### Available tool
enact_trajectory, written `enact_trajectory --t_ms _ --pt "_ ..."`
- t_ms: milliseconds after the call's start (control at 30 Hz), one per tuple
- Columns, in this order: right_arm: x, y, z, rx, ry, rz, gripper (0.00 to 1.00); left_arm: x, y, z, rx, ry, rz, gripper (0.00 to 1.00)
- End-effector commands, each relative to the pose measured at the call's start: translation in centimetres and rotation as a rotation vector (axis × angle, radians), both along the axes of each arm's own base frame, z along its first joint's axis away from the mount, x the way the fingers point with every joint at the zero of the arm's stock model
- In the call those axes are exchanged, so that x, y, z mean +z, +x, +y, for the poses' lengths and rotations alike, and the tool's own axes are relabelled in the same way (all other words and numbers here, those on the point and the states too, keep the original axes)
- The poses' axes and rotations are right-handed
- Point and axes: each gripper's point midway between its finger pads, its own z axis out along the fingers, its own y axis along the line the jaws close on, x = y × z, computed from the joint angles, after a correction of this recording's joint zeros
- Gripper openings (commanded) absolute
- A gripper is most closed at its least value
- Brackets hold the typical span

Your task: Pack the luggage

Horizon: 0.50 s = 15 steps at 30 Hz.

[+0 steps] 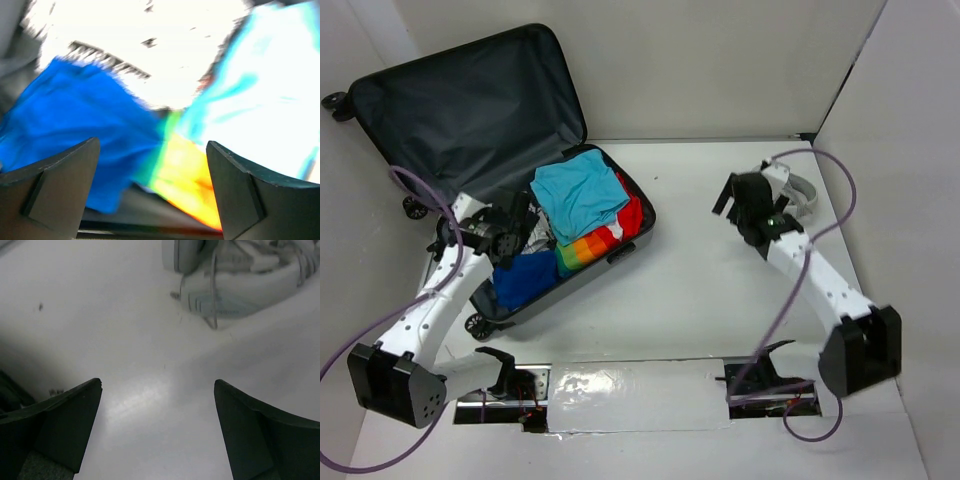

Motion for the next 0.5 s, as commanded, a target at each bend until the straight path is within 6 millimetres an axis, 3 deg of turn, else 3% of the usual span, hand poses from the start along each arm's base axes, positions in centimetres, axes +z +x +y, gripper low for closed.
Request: enact_trajectory --t_ms 0,67,100,133,167,200,233,367,467 --pt "4.0 5.2 -2.6 -0.106 -0.015 -0.088 1.0 5.1 0.9 0.9 -0.041 0.087 -0.07 1.0" --pt "3.4 8.0 -4.8 -0.122 -0.044 -0.021 1.0 6.6 1.6 0.2 -0.131 0.121 -0.092 1.0" --pt "3.1 8.6 -5.7 -0.133 -0.053 0.001 1.0 6.7 1.7 0.0 -0.171 0.134 -0.088 1.0" --pt "1.0 8.5 -8.5 -0.201 -0.058 0.089 1.0 6.8 1.9 -0.3 -0.213 0.148 -0.088 1.0" --pt "0.7 8.6 -9.8 -0.241 -0.032 0.1 1.0 6.9 2.0 -0.5 -0.258 0.166 -0.081 1.0" --pt "0.3 8.3 -11.5 -0.296 -0.004 0.113 1.0 6.4 1.8 -0.8 -0.278 0.162 -0.066 1.0" --pt "-0.5 7.3 -15.2 -0.4 0.035 0.134 1.0 5.6 1.8 -0.9 -0.297 0.165 -0.039 1.0" --pt "-1.4 6.4 -19.7 -0.461 0.178 0.108 1.0 2.3 1.8 -1.7 -0.391 0.193 0.032 1.0" --pt "-2.7 6.9 -21.7 -0.498 0.214 0.122 1.0 0.5 2.2 -2.5 -0.454 0.201 0.051 1.0"
